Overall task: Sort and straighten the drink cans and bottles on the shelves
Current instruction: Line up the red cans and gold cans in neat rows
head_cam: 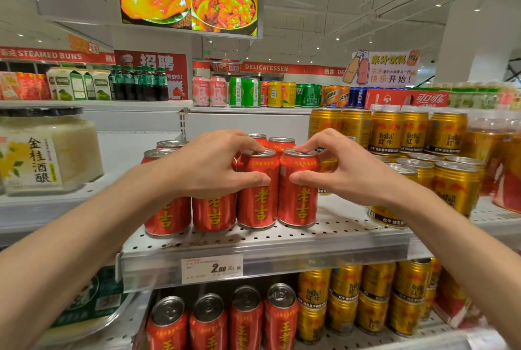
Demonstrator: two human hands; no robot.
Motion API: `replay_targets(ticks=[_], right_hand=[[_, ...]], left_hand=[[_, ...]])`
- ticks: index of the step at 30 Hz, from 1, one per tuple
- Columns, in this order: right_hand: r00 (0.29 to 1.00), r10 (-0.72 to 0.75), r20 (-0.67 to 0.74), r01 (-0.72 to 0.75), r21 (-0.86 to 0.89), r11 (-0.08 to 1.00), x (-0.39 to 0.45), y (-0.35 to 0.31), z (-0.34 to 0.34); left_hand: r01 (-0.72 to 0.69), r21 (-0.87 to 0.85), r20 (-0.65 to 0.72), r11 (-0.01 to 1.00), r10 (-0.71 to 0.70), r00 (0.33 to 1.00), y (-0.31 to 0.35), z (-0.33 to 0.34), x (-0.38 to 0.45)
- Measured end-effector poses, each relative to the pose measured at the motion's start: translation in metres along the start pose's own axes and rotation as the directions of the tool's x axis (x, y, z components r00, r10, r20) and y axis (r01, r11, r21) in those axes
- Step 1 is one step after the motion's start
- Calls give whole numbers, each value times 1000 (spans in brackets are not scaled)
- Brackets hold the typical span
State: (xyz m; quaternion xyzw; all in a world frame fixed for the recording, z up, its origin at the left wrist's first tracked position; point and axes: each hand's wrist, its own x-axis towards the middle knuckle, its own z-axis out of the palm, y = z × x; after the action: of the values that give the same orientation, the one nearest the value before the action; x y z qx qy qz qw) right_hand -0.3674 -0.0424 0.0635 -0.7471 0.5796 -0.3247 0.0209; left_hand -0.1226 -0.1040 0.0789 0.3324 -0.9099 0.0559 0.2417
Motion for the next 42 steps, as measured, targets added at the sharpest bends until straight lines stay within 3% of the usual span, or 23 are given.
replay_targets(ticks=[4, 7, 10, 14, 20, 26, 31, 35, 42], right_hand=[[1000, 2, -2, -2, -23, 1000, 6, -8, -5], [996, -53, -73, 50, -46, 998, 14, -17, -7], [991, -123, -58, 117, -103, 988, 26, -33, -2], [985, -167, 50, 172, -131, 976, 41, -51, 12], [983, -164, 79, 170, -83, 982, 43, -46, 18], [982, -182, 55, 186, -79, 979, 40, -46, 21], [987, -145, 73, 148, -29, 989, 42, -47, 12], [997, -74, 9, 75, -100, 992, 75, -41, 1], [971, 70, 229, 21, -371, 928, 153, -34, 25]], left_hand=[[-7, 65, 35, 998, 5, 999, 3, -6, -5], [35, 10, -56, 999, -34, 998, -5, -24, -14], [155, 1, -148, 988, -153, 977, -32, -48, -17], [367, -14, -3, 930, -367, 930, -70, -62, -14], [476, -170, 145, 863, -455, 878, -91, -50, -5], [484, -231, 167, 844, -456, 874, -87, -50, -9], [386, -163, 22, 908, -388, 922, -64, -51, -19], [375, -158, 119, 914, -359, 926, -55, -42, -25], [402, -232, 85, 886, -393, 915, -61, -30, -29]])
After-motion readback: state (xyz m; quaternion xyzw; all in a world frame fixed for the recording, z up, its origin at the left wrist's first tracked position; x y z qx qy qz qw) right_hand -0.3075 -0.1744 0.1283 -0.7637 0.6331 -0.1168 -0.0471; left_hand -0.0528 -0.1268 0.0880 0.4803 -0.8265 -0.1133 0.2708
